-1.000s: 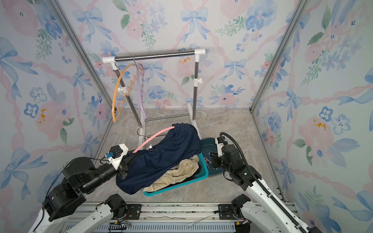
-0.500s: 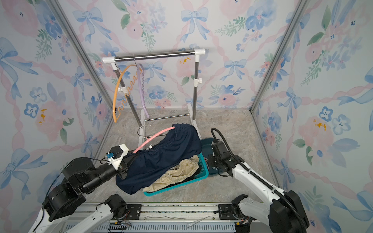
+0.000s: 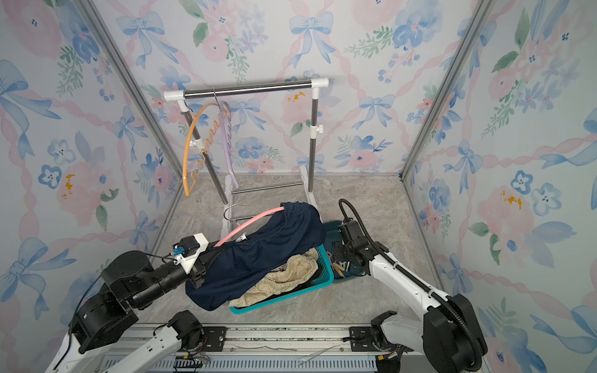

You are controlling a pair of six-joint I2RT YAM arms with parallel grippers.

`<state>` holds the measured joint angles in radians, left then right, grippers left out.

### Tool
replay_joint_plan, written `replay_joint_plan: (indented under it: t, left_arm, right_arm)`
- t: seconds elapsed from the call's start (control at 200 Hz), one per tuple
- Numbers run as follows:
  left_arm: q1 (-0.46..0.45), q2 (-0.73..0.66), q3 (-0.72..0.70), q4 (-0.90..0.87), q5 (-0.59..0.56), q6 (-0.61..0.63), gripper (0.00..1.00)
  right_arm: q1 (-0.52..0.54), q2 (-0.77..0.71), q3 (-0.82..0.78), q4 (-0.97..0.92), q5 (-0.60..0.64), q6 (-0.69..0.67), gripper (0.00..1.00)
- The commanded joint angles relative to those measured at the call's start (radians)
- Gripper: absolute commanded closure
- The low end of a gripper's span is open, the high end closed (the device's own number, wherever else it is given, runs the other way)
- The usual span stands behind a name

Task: Remove the clothespins securing shorts to the hanger
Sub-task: Place the clothespin in the storage box, then remove the clothespin from the hanger.

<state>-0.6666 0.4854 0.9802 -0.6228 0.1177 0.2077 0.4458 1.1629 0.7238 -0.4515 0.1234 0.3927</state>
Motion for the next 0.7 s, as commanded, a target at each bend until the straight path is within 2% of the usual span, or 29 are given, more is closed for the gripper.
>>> replay_joint_plan:
  t: [0.0,0.195,0.35,0.555,0.695]
  left_arm:
    - [0.004,0.025,0.029,0.099,0.036,0.024,1.00]
    - [0.004,0.083,0.069,0.100,0.049,0.031,1.00]
    - [0.004,0.120,0.101,0.101,0.074,0.027,1.00]
    - [0.004,0.186,0.116,0.112,0.094,0.022,1.00]
    - [0.004,0.212,0.107,0.150,0.119,0.018,1.00]
  right_arm:
    - [-0.004,-0.099,0.034,-0.060,-0.015,-0.004,0.34]
    - [0.037,-0.295,0.058,-0.097,-0.050,-0.011,0.35]
    - [0.166,-0.390,0.134,-0.062,-0.011,-0.028,0.38]
    - [0.465,-0.301,0.311,0.014,0.142,-0.137,0.40]
    - [0.599,-0.195,0.418,0.098,0.145,-0.238,0.40]
